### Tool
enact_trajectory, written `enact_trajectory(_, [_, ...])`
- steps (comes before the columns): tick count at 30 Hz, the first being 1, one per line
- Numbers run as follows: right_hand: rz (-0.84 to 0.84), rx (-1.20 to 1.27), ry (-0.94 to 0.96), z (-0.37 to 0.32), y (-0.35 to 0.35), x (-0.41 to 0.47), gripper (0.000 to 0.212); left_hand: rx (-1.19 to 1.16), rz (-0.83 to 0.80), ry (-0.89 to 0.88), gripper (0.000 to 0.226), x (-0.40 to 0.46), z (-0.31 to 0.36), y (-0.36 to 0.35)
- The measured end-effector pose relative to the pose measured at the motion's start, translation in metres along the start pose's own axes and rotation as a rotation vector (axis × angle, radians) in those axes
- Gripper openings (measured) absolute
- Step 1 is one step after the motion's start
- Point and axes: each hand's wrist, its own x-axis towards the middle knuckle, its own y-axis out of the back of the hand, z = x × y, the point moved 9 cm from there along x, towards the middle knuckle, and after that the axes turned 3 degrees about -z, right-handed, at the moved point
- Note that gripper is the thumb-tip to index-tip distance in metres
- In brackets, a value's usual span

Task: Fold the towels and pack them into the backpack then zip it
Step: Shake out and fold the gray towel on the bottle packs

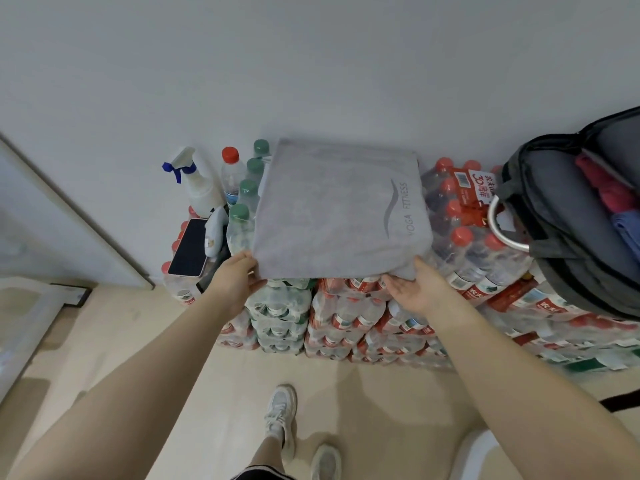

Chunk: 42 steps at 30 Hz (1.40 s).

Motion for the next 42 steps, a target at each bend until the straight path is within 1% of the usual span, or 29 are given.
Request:
enact_trajectory(2, [0.027, 0.043, -0.004, 0.005, 0.000, -0.002, 0.022, -0.095, -0.011, 0.025, 0.028, -0.005, -0.002, -0.001])
enact_trajectory(4, [0.042, 0.029, -0.003, 0.009, 0.002, -0.005, 0.011, -0.174, -0.021, 0.056, 0.026, -0.011, -0.004, -0.004])
enact_trajectory(6, [0.047, -0.011, 0.018, 0.008, 0.006, -0.011, 0.012, -0.230, -0.003, 0.059, 0.025, -0.017, -0.001, -0.008])
enact_trajectory(8, [0.037, -0.047, 0.065, 0.002, 0.012, -0.021, 0.011, -0.228, 0.055, 0.024, 0.023, -0.022, 0.005, -0.007])
enact_trajectory(11, [-0.037, -0.092, 0.171, -0.014, 0.014, -0.041, 0.005, -0.137, 0.170, -0.082, 0.018, -0.036, 0.019, 0.000])
enact_trajectory(12, [-0.070, -0.124, 0.223, -0.021, 0.012, -0.049, 0.002, -0.112, 0.187, -0.119, 0.021, -0.042, 0.024, 0.001])
enact_trajectory(13, [-0.092, -0.163, 0.295, -0.029, 0.010, -0.057, 0.006, -0.080, 0.187, -0.163, 0.026, -0.048, 0.031, -0.001])
enact_trajectory(15, [-0.079, -0.237, 0.457, -0.048, 0.009, -0.074, 0.025, -0.006, 0.164, -0.259, 0.034, -0.064, 0.046, -0.008])
enact_trajectory(17, [-0.037, -0.299, 0.609, -0.067, 0.006, -0.093, 0.033, 0.067, 0.142, -0.320, 0.037, -0.077, 0.058, -0.014])
enact_trajectory(19, [-0.029, -0.364, 0.725, -0.080, -0.001, -0.111, 0.028, 0.178, 0.070, -0.351, 0.040, -0.086, 0.069, -0.020])
enact_trajectory(21, [-0.016, -0.427, 0.791, -0.091, -0.008, -0.122, 0.013, 0.387, -0.044, -0.350, 0.050, -0.091, 0.078, -0.028])
enact_trajectory(22, [-0.010, -0.447, 0.799, -0.096, -0.011, -0.123, 0.005, 0.497, -0.081, -0.350, 0.056, -0.092, 0.083, -0.031])
enact_trajectory(23, [-0.011, -0.450, 0.796, -0.101, -0.016, -0.125, 0.007, 0.596, -0.098, -0.364, 0.060, -0.092, 0.089, -0.033])
enact_trajectory(24, [-0.016, -0.433, 0.778, -0.106, -0.020, -0.122, 0.012, 0.682, -0.094, -0.401, 0.062, -0.091, 0.098, -0.035])
enact_trajectory(26, [-0.076, -0.321, 0.680, -0.113, -0.029, -0.110, 0.024, 0.875, -0.035, -0.521, 0.061, -0.088, 0.118, -0.041])
enact_trajectory(28, [-0.158, -0.209, 0.573, -0.120, -0.040, -0.092, 0.038, 0.983, 0.040, -0.636, 0.054, -0.078, 0.136, -0.046])
enact_trajectory(29, [-0.178, -0.185, 0.542, -0.125, -0.044, -0.082, 0.044, 0.976, 0.065, -0.657, 0.046, -0.070, 0.143, -0.048])
enact_trajectory(30, [-0.177, -0.199, 0.536, -0.131, -0.048, -0.072, 0.044, 0.948, 0.079, -0.666, 0.035, -0.062, 0.150, -0.051])
enact_trajectory(32, [-0.122, -0.315, 0.580, -0.144, -0.056, -0.057, 0.028, 0.895, 0.075, -0.670, 0.012, -0.043, 0.163, -0.060])
enact_trajectory(33, [-0.078, -0.396, 0.612, -0.151, -0.059, -0.049, 0.019, 0.898, 0.067, -0.676, 0.016, -0.033, 0.170, -0.066])
enact_trajectory(34, [-0.019, -0.477, 0.644, -0.158, -0.060, -0.039, 0.012, 0.904, 0.058, -0.679, 0.028, -0.021, 0.177, -0.071])
enact_trajectory(35, [0.035, -0.540, 0.676, -0.165, -0.062, -0.030, 0.010, 0.891, 0.048, -0.673, 0.037, -0.010, 0.184, -0.075])
enact_trajectory(36, [0.089, -0.612, 0.724, -0.174, -0.064, -0.021, 0.015, 0.859, 0.046, -0.667, 0.041, 0.001, 0.192, -0.078])
enact_trajectory(39, [0.215, -0.893, 0.893, -0.202, -0.082, -0.007, 0.036, 0.748, 0.063, -0.620, 0.026, 0.035, 0.210, -0.079])
enact_trajectory(40, [0.230, -1.000, 0.917, -0.208, -0.092, -0.002, 0.039, 0.744, 0.048, -0.584, 0.029, 0.048, 0.211, -0.079])
enact_trajectory(42, [0.231, -1.209, 0.919, -0.213, -0.113, 0.008, 0.036, 0.817, -0.001, -0.490, 0.044, 0.071, 0.205, -0.080])
